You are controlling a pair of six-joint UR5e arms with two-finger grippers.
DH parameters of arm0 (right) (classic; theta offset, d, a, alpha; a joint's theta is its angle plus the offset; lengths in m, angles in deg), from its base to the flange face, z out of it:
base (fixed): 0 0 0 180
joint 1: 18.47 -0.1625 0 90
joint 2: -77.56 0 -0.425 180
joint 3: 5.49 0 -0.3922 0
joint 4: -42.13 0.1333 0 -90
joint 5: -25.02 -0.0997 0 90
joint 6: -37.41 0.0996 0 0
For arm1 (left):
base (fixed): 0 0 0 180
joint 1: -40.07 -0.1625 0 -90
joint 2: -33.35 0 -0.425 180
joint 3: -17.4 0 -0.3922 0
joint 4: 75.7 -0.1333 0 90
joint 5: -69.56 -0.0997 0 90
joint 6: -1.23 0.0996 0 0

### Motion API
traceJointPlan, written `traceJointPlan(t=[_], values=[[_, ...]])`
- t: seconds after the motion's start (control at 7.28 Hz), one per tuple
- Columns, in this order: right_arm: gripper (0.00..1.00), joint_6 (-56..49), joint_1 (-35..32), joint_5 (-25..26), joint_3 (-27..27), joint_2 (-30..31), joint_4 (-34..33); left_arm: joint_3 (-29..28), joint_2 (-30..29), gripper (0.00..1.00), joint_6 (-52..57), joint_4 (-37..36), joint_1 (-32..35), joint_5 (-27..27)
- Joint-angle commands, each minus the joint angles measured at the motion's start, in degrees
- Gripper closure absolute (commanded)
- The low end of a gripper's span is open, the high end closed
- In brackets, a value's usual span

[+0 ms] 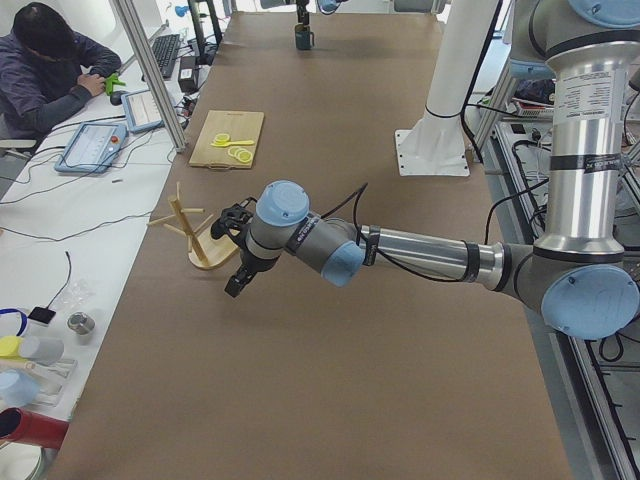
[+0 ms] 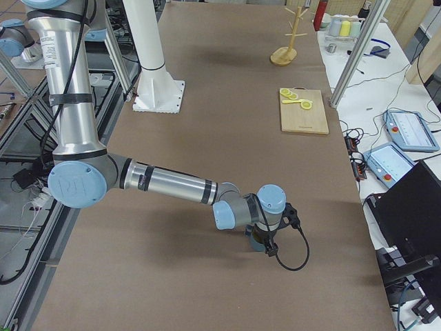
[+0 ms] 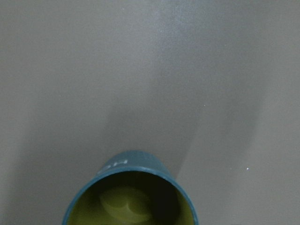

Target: Hang cup on storage rack

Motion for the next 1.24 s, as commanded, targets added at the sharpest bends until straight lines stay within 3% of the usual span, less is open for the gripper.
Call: traceJointPlan(t=[0.0, 0.69, 0.82, 1.1], values=[[1.0, 0.01, 0.02, -0.08, -0.62, 0.07, 0.04, 0.15, 0.1, 0.01, 0.0, 0.0, 0.0, -0.01], [1.0, 0.62, -0.77, -2.53, 0.43, -2.03, -0.05, -0.02, 0.54, 0.01, 0.09, 0.0, 0.09, 0.16], [1.0, 4.37, -1.03, -2.63, 2.87, -1.95, -0.13, -0.02, 0.54, 0.01, 0.09, 0.0, 0.09, 0.25], [1.0, 22.24, -1.3, -2.72, 7.45, -1.16, -0.13, -0.02, 0.97, 0.01, 0.09, 0.0, 0.09, 0.16]])
